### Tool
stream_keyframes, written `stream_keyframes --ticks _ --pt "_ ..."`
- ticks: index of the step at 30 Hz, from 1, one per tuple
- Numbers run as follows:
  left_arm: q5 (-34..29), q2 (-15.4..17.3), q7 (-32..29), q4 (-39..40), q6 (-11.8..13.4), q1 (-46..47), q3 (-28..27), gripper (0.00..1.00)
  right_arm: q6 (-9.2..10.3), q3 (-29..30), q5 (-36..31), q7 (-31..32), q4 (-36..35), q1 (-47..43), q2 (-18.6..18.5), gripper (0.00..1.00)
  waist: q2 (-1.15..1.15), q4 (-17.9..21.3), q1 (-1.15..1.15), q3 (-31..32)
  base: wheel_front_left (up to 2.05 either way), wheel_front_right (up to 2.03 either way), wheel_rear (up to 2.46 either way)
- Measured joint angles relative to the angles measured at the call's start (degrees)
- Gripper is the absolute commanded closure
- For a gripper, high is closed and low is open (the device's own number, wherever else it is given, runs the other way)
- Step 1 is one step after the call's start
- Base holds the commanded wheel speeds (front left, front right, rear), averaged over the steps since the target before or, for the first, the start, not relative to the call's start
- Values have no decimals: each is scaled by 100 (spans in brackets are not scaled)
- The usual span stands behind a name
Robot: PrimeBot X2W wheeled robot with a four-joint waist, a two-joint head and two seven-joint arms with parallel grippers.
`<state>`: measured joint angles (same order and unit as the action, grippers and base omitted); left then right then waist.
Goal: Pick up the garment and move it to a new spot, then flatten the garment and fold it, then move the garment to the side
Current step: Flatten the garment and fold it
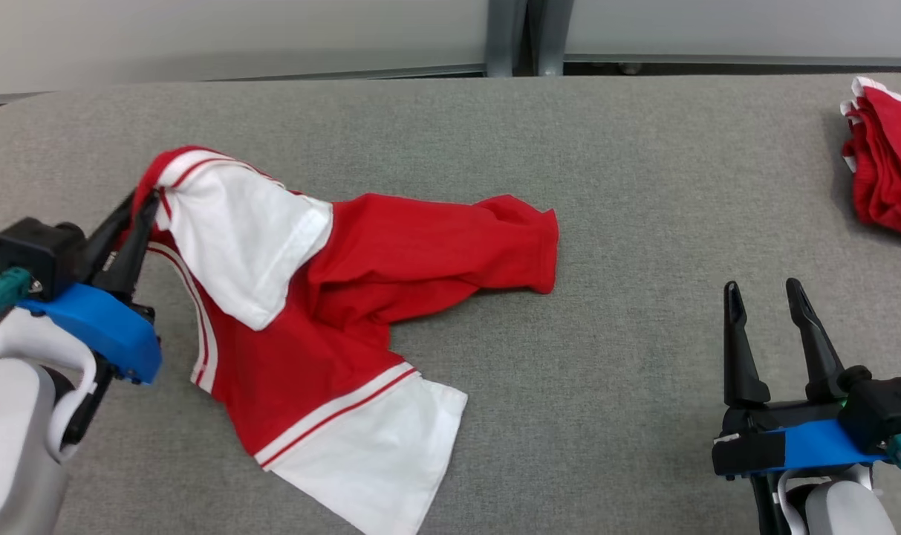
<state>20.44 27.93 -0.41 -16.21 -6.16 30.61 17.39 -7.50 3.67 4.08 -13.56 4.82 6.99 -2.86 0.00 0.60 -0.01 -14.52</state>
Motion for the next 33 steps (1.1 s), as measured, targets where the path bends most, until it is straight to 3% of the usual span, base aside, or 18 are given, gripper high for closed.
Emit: stream_keyframes --ticks 4,5,6,7,10,16,24,33 --pt "-55 110 143 -697 -54 426 105 100 0 8 1 -8 30 75 -1 0 0 219 0 -184 0 0 0" --pt "-91 121 207 -820 -55 460 136 64 0 8 2 -12 38 85 -1 0 0 258 0 -209 0 0 0" --pt "-89 98 301 -913 -55 487 141 7 0 11 2 -15 43 87 -1 0 0 289 -1 -226 0 0 0" --pt "-76 59 393 -1000 -56 515 137 0 0 16 2 -31 51 87 -1 0 0 312 0 -237 0 0 0" --pt "-29 -43 705 -1191 -33 525 114 0 0 43 2 -51 86 85 -1 0 0 316 0 -198 0 0 0" --pt "120 -305 1368 -1050 308 101 -122 0 0 114 0 -57 149 10 -1 0 0 184 0 9 0 0 0" --pt "43 -751 1540 164 793 -978 -508 0 0 82 -1 -54 167 -85 0 0 0 -63 0 339 0 0 0" --pt "-253 -1285 1545 1144 954 -2288 -910 0 0 38 -3 -5 185 -237 0 0 0 -196 1 642 0 0 0"
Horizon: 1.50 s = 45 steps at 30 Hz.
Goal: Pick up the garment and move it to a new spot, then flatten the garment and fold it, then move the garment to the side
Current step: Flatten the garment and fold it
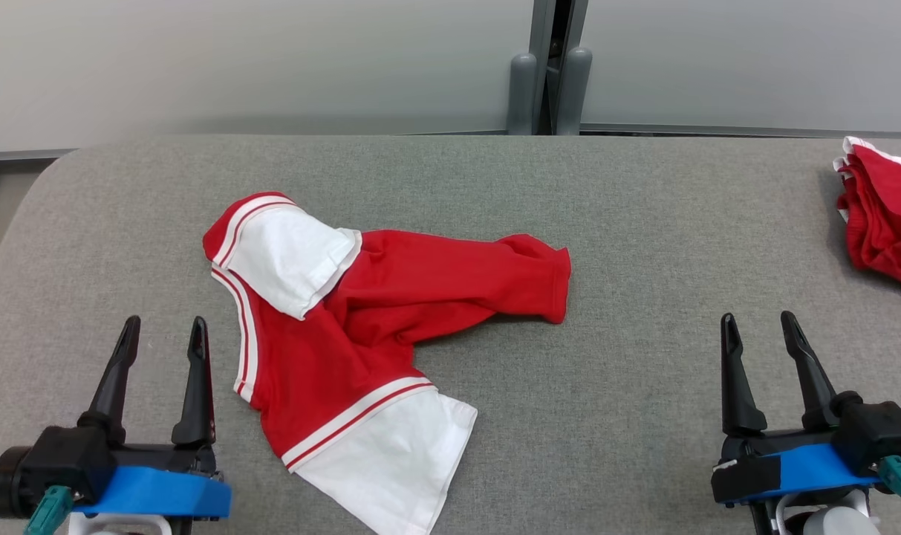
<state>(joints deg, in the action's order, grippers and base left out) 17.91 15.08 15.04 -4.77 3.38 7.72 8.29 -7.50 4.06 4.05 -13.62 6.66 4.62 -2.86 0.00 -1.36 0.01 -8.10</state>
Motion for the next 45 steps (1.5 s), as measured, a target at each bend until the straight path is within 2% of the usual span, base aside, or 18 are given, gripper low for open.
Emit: stream_keyframes --ticks 5,13,20,25,32,36,45 --pt "-140 -201 1 257 -16 -358 -153 0 0 -18 20 0 26 -75 0 0 0 -37 0 82 0 0 0" --pt "-315 -399 1 315 -193 -487 -242 0 0 -87 11 24 71 -110 -1 0 0 -135 0 138 0 0 0" --pt "-439 -542 1 301 -332 -435 -285 0 0 -675 -185 326 145 569 0 0 0 -248 0 23 0 0 0" --pt "-503 -692 1 241 -465 -287 -285 0 0 -985 -276 782 821 1298 0 0 0 -376 -1 -124 0 0 0" --pt "-598 -882 1 145 -611 -73 -286 0 0 -889 -377 1245 2083 1901 1 0 0 -671 -1 -337 0 0 0" --pt "-641 -990 1 96 -708 15 -319 0 0 -645 -512 1317 2817 2191 2 0 0 -868 -2 -528 0 0 0" --pt "-705 -1103 1 0 -811 90 -396 0 0 -478 -586 1155 3716 2584 2 0 0 -1057 -2 -678 0 0 0"
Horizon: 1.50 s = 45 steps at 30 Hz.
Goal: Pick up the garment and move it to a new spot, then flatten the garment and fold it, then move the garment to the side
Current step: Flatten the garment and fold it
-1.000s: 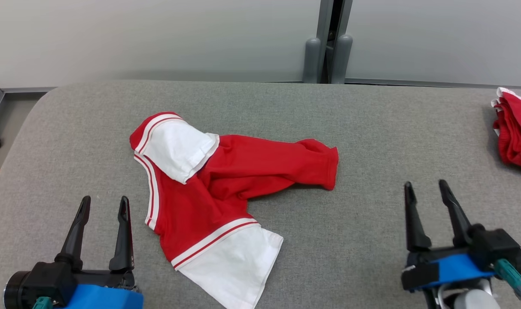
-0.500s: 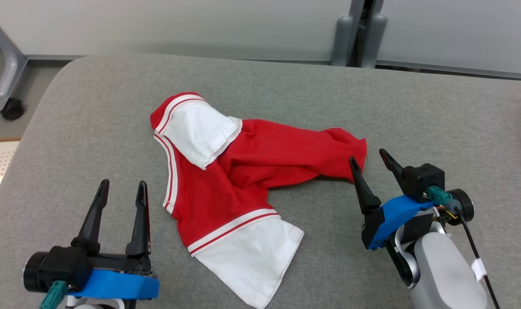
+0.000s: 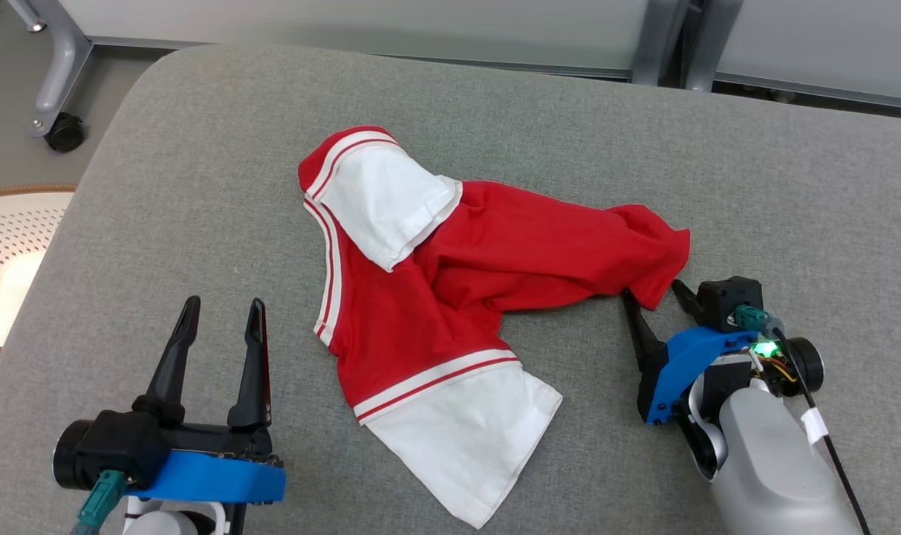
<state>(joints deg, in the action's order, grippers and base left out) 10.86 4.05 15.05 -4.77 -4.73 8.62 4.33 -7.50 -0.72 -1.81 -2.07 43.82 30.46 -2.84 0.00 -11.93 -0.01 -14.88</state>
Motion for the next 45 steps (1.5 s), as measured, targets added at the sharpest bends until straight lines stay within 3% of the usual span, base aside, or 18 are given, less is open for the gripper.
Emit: stream_keyframes --ticks 1,2,3,4,14,20,27,37,41,45 --pt "-16 -9 0 -4 -5 18 -7 0 0 -11 30 -7 81 43 -1 0 0 -7 0 0 0 0 0" --pt "-34 -16 0 -5 -10 36 -11 0 0 -41 68 -24 165 83 -1 11 0 -14 0 1 0 0 0" --pt "-35 -25 0 -9 -30 45 -15 0 0 -69 116 -46 233 118 -1 64 0 -18 0 3 0 0 0" --pt "-36 -36 0 -15 -33 47 -15 0 0 -97 183 -57 302 157 -1 100 0 -22 0 5 0 0 0" --pt "-93 -87 0 -65 -80 12 -101 0 0 -270 339 -715 599 284 -1 100 0 70 0 131 0 0 0" --pt "-142 -99 0 -96 -94 -220 -159 0 0 -552 382 -912 23 -196 -12 100 0 287 0 383 0 0 0" --pt "-155 -108 0 -103 -96 -445 -187 0 0 -758 446 -302 -2058 -1332 -187 100 0 684 1 680 0 0 0" --pt "-188 -115 0 -77 -99 -517 -233 0 0 -961 731 1769 -6234 -3736 -209 100 0 1172 1 792 0 0 0" --pt "-193 -115 0 -70 -107 -525 -259 0 0 -880 725 2274 -6983 -4351 -177 100 0 1302 1 755 0 0 0" --pt "-209 -118 0 -85 -134 -525 -259 0 0 -854 800 2661 -7018 -4726 -186 96 0 1365 1 716 0 0 0"
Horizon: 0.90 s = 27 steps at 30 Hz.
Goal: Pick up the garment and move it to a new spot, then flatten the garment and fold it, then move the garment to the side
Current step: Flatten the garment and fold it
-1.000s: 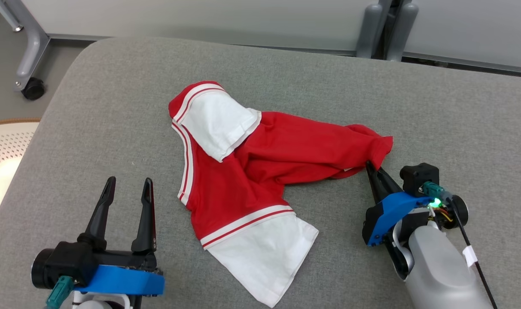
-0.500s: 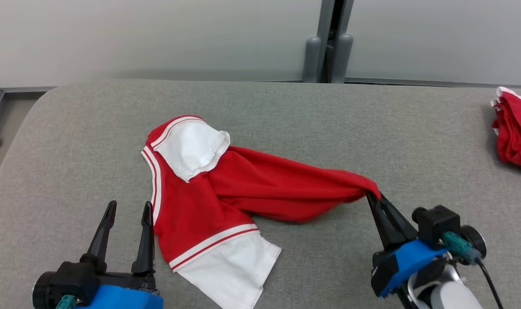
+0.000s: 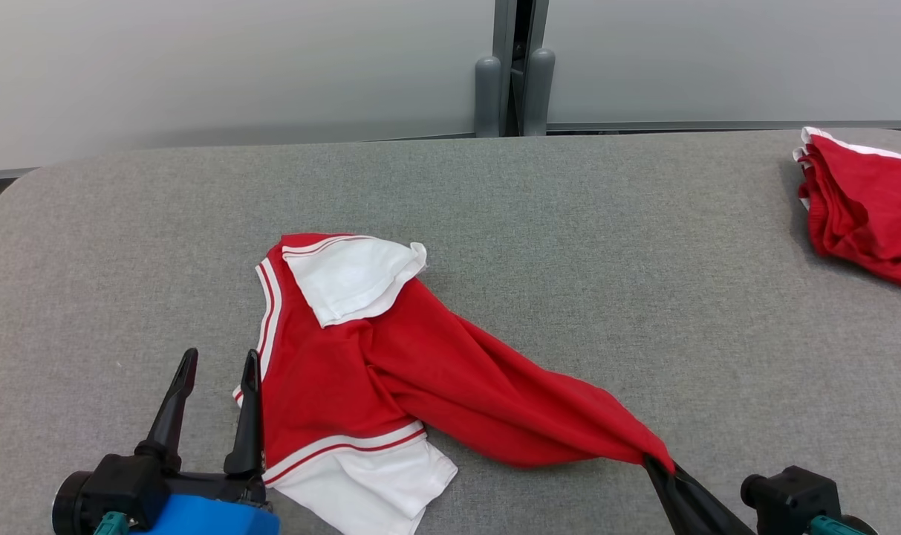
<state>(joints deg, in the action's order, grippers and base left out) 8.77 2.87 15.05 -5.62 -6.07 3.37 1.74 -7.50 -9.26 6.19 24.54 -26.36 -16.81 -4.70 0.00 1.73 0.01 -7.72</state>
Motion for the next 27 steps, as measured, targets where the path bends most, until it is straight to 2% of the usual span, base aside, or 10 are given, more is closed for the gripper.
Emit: stream_keyframes --ticks 1,2,3,8,14,20,27 --pt "-10 0 0 -3 -9 1 3 0 0 4 34 19 22 -41 -1 59 0 5 0 -4 0 0 0" --pt "-22 0 0 -5 -10 1 7 0 0 23 63 18 54 -53 -5 9 0 4 0 -7 0 0 0" --pt "-27 -1 0 -10 -13 2 9 0 0 35 65 25 89 -53 -22 0 0 1 0 -9 0 0 0" --pt "-36 -1 0 -26 -23 12 9 0 0 186 69 -146 68 148 -152 0 0 -50 0 -9 0 0 0" --pt "-55 -1 0 -27 -46 17 -22 0 0 328 -142 -338 16 1123 -524 0 0 -118 0 -49 0 0 0" --pt "-69 -3 0 -29 -58 116 20 0 0 46 -137 -319 862 2159 -924 0 0 -226 0 -144 0 0 0" --pt "-41 -4 0 -51 -63 198 48 0 -1 -198 -25 -405 2102 2608 -1094 0 0 -437 0 -253 0 0 0"
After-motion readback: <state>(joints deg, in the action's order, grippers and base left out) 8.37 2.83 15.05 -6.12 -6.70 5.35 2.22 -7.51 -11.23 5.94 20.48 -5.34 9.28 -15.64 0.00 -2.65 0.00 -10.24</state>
